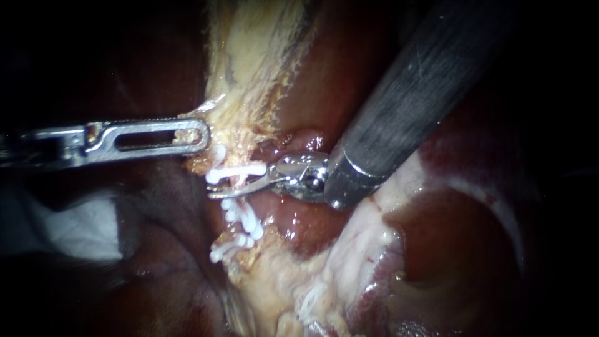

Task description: Go to the cutting position right tube

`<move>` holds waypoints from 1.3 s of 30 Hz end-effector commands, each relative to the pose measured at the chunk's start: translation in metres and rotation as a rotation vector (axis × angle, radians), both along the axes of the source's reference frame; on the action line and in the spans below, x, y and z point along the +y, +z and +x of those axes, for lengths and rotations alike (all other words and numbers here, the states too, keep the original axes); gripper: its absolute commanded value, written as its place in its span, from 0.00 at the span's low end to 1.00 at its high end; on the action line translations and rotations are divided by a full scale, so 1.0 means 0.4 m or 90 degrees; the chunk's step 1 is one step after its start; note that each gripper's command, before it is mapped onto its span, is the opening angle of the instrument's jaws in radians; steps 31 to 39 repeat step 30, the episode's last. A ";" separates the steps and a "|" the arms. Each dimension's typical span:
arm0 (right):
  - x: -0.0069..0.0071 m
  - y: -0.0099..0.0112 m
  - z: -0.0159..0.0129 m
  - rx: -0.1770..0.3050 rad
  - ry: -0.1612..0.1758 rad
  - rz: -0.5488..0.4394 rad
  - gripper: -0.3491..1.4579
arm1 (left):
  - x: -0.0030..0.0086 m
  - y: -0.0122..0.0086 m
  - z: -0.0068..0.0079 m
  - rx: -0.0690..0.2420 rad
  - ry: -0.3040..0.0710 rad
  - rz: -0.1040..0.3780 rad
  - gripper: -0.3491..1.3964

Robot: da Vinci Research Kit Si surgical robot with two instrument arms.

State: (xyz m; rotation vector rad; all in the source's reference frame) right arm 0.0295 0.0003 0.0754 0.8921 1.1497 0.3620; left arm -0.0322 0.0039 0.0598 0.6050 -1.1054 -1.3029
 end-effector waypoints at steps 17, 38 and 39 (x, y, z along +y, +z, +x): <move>-0.0003 0.0003 0.0000 0.000 0.000 -0.001 0.00 | 0.0000 -0.0001 0.0000 0.000 0.000 0.000 0.00; -0.0008 0.0006 0.0000 -0.001 0.001 -0.003 0.00 | 0.0001 0.0000 -0.0001 0.000 0.000 0.000 0.00; -0.0008 0.0006 0.0000 -0.001 0.001 -0.003 0.00 | 0.0001 0.0000 -0.0001 0.000 0.000 0.000 0.00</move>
